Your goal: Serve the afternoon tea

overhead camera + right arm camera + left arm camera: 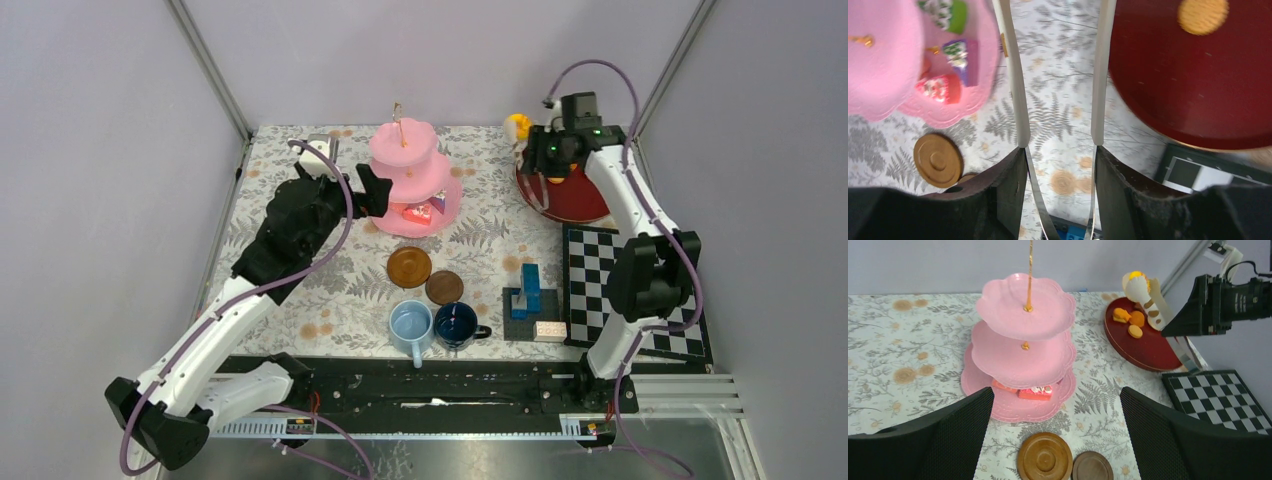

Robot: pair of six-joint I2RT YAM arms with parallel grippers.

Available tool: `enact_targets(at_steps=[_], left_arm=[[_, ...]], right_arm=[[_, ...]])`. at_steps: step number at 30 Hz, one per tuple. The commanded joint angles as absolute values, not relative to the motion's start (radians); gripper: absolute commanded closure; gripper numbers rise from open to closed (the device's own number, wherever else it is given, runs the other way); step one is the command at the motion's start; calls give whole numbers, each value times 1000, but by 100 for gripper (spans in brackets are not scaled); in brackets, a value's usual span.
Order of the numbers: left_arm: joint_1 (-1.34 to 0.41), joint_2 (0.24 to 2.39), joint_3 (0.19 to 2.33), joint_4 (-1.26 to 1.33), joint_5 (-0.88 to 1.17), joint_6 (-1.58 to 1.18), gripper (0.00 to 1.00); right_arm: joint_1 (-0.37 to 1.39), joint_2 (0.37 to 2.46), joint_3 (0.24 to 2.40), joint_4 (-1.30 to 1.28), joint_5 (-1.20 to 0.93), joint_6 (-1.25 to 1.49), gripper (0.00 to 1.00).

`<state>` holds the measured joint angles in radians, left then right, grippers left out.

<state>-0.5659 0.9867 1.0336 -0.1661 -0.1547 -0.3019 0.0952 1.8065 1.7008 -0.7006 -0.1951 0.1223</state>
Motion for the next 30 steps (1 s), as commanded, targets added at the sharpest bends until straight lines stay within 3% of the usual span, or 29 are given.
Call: enact_targets(at_steps=[1,15,30], left_arm=[[-560,955,1057,-135,-268,-293,1],[-548,907,1017,-110,-365,-319,1],[-548,905,1015,-110,-365,-323,1]], right_arm=[[224,1803,1733,-666,-211,76,59],[437,1948,1906,-744,-125,88,59],[531,2172,2212,-868,-52,69,57]])
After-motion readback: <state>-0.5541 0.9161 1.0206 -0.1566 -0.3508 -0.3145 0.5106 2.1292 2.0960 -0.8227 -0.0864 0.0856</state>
